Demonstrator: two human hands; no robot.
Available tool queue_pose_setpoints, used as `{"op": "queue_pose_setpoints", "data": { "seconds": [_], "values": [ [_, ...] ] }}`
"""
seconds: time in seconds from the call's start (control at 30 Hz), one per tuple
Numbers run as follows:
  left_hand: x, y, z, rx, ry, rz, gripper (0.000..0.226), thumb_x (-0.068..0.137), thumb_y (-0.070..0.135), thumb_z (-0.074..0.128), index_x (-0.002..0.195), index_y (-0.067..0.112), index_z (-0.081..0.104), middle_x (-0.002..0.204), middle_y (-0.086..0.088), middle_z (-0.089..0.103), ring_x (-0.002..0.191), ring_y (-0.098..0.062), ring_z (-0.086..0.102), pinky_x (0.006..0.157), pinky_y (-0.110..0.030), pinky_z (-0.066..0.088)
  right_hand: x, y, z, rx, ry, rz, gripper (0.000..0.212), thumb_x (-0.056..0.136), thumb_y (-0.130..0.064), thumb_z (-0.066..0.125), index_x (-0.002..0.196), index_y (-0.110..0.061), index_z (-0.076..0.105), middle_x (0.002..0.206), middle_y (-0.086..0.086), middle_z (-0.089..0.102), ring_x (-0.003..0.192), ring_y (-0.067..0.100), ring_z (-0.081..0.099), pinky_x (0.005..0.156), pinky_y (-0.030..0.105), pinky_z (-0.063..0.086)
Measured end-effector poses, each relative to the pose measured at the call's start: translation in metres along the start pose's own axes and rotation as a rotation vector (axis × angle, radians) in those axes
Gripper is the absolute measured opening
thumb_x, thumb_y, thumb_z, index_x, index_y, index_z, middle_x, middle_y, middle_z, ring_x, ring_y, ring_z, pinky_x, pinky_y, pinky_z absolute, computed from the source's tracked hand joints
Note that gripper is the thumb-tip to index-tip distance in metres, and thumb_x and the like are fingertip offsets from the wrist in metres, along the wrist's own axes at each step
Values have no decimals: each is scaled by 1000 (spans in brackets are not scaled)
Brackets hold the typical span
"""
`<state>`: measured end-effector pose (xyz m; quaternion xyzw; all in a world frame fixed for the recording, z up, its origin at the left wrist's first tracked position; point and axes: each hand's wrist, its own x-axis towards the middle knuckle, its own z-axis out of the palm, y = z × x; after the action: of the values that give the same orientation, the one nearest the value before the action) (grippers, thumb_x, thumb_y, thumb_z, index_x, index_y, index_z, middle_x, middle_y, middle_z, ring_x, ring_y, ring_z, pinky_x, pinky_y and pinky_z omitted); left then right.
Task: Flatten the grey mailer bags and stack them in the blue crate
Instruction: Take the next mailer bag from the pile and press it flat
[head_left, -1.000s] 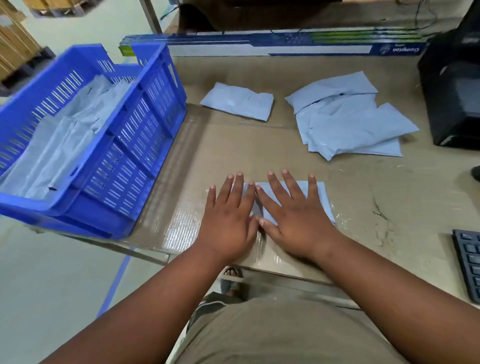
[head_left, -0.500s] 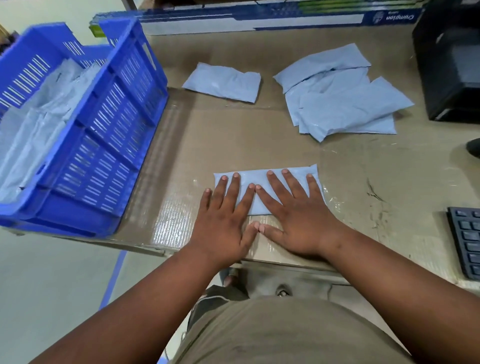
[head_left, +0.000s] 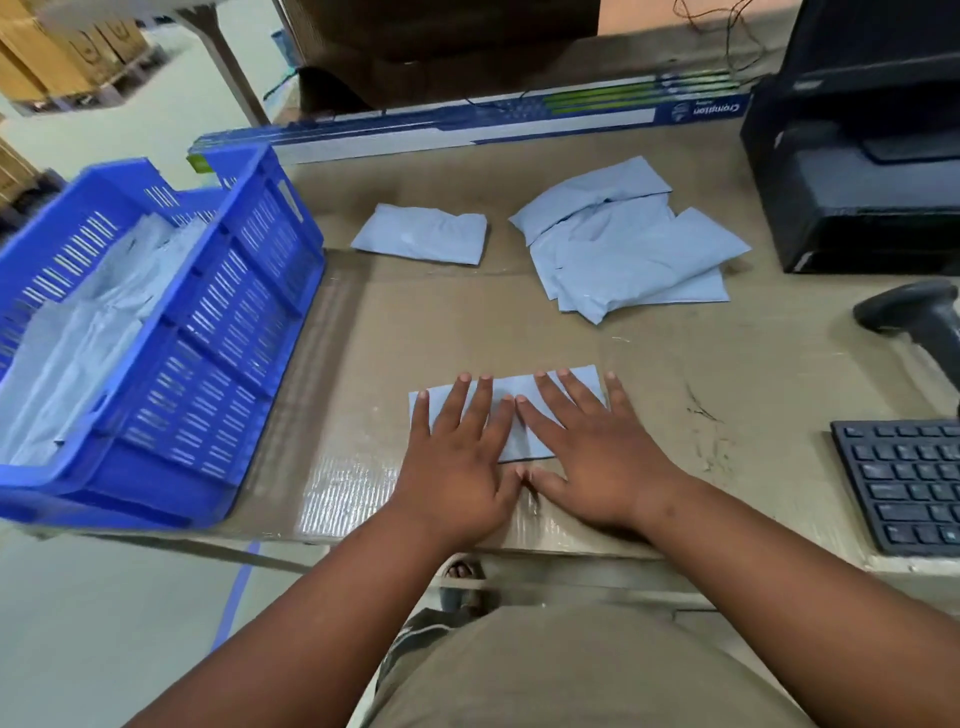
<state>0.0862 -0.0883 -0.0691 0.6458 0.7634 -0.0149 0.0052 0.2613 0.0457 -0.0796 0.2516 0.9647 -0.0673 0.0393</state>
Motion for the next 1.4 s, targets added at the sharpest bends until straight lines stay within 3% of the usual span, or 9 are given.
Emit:
{"op": "queue_pose_setpoints", "data": {
  "seconds": [0.17, 0.5, 0.6, 0.67, 0.8, 0.87, 1.0, 1.2, 1.4],
  "values": [
    [17, 23, 18, -48, -48, 35, 79, 102, 66, 16, 170, 29, 7, 178, -5, 1, 164, -28, -4, 127, -63, 6, -10, 18, 9, 10, -8, 77, 92, 92, -76, 21, 169, -31, -2, 177, 2, -16, 161, 22, -20, 128, 63, -2],
    [20, 22, 20, -35, -119, 39, 79, 100, 68, 0, 169, 30, -7, 177, -2, -14, 163, -23, -16, 128, -59, -3, -12, 20, 11, 52, -21, 86, 92, 92, -80, 16, 168, -34, -6, 176, -3, -19, 160, 17, -24, 128, 60, -7],
    [19, 18, 15, -53, -112, 63, 75, 104, 62, 4, 170, 27, 0, 178, -4, -8, 164, -24, -11, 130, -57, 0, -13, 23, 7, 51, -53, 80, 92, 92, -84, 8, 167, -35, -11, 174, -5, -24, 159, 16, -26, 127, 61, -10],
    [16, 10, 10, -68, -73, 71, 71, 107, 54, 13, 169, 20, 16, 178, -8, 5, 164, -26, 1, 130, -56, 9, -14, 27, 1, 22, -65, 72, 89, 96, -81, 9, 168, -33, -8, 176, -4, -20, 160, 16, -22, 126, 63, -10],
    [23, -8, 4, -142, 51, 30, 62, 106, 38, 30, 158, 6, 43, 170, -15, 31, 159, -32, 25, 127, -54, 25, -2, 15, -20, 115, 128, 38, 79, 104, -64, 17, 169, -20, 9, 178, 0, 1, 163, 17, -5, 129, 60, -6],
    [34, -7, 2, -224, 46, 92, 65, 102, 36, 36, 162, 10, 38, 170, -12, 33, 159, -30, 26, 128, -50, 24, 18, -6, -24, 225, 187, -29, 74, 107, -58, 19, 168, -17, 14, 177, 0, 9, 163, 15, 1, 131, 55, -3],
    [39, 0, 13, -216, -30, 96, 76, 97, 46, 28, 168, 20, 23, 175, -3, 22, 162, -22, 18, 130, -48, 16, 41, -24, -2, 403, 47, -49, 71, 111, -54, 19, 170, -17, 8, 178, 0, 3, 163, 12, 0, 132, 45, 7],
    [23, -24, 29, -49, 56, 53, 67, 110, 49, 31, 164, 10, 34, 172, -10, 30, 159, -26, 26, 127, -51, 25, 16, 11, 18, 96, 85, -35, 81, 106, -68, 15, 169, -18, 14, 177, 4, 10, 163, 20, 4, 132, 44, 6],
    [-3, -64, 29, -134, -35, -157, 87, 102, 71, 0, 169, 18, 17, 178, 0, 9, 164, -17, 6, 131, -50, 14, -2, 49, 9, 78, -26, 118, 87, 96, -73, -3, 169, -26, -7, 176, -8, -15, 161, 12, -16, 132, 47, -4]
  ]
}}
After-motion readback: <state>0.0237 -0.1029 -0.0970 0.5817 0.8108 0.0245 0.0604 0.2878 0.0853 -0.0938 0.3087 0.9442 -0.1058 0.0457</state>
